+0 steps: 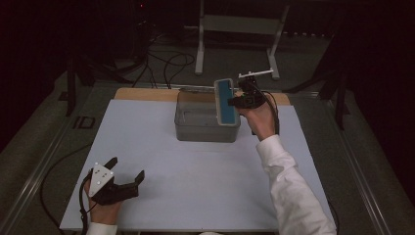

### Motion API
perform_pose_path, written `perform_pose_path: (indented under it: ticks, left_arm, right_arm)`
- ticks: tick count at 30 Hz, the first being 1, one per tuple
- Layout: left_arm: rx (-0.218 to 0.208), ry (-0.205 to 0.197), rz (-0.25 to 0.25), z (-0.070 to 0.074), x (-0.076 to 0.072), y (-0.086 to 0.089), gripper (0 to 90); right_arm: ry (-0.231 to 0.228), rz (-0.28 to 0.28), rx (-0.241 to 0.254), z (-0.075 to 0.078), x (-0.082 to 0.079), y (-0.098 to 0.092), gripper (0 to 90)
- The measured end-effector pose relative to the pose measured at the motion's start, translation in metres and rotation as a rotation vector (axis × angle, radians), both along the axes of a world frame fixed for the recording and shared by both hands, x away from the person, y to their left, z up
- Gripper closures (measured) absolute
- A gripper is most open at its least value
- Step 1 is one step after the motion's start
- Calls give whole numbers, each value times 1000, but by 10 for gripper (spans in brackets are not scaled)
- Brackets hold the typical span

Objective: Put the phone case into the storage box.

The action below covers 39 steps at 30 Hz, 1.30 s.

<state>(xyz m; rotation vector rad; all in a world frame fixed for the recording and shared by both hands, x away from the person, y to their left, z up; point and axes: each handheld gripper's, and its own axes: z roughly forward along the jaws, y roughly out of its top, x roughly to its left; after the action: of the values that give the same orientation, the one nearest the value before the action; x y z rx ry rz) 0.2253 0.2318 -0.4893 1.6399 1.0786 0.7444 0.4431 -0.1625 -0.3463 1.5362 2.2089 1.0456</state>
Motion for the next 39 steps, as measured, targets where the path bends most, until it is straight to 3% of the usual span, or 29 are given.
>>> perform_pose_path:
  ticks: [39]
  left_arm:
    - [-1,-2,2,0,0,0,3]
  right_arm:
    - [74,-130,-99,-21,29,3,814]
